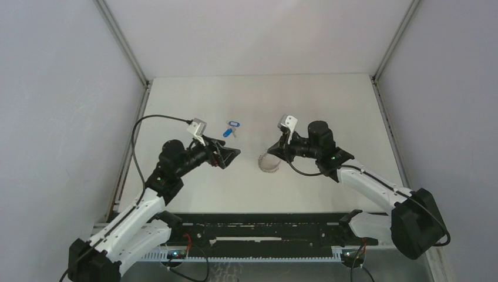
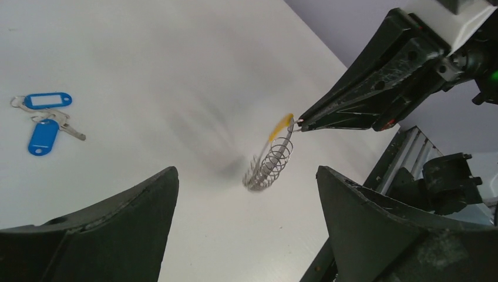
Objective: Put the keys on the keyring
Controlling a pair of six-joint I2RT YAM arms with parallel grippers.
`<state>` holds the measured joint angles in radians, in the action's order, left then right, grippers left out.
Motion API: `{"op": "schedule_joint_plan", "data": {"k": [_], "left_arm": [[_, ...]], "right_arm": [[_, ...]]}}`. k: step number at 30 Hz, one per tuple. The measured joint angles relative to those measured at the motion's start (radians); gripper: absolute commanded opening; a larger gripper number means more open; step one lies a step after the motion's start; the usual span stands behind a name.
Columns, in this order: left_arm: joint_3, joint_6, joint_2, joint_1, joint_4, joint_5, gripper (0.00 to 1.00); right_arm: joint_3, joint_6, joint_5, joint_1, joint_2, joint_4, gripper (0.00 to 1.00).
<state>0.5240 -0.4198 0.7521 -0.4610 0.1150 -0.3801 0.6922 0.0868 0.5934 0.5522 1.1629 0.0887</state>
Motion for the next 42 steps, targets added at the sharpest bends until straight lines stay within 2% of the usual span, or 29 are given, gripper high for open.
{"op": "schedule_joint_plan", "data": {"k": [7, 10, 15, 19, 31, 42], "left_arm": [[-0.037, 0.013, 0.195, -0.047, 0.22, 0.0, 0.86], [-0.037, 0.041, 0.268, -0.047, 0.287, -0.018, 0.79], [-0.037, 0.111, 0.394, -0.047, 0.391, -0.095, 0.63], [-0.037, 0.173, 0.452, -0.05, 0.416, -0.156, 0.59], [-0.037, 0.336, 0.489, -0.106, 0.425, -0.233, 0.58], [-0.037, 0.406, 0.524, -0.112, 0.449, -0.278, 0.48]], "right_arm": [[0.0, 0.018, 0.124, 0.0, 0.096, 0.119, 0.0], [-0.002, 0.038, 0.166, 0.0, 0.114, 0.146, 0.0], [-0.004, 0.074, 0.225, 0.002, 0.145, 0.182, 0.0], [-0.004, 0.1, 0.255, 0.002, 0.171, 0.198, 0.0], [-0.005, 0.144, 0.299, 0.003, 0.198, 0.207, 0.0], [-0.005, 0.161, 0.319, 0.003, 0.203, 0.207, 0.0]]}}
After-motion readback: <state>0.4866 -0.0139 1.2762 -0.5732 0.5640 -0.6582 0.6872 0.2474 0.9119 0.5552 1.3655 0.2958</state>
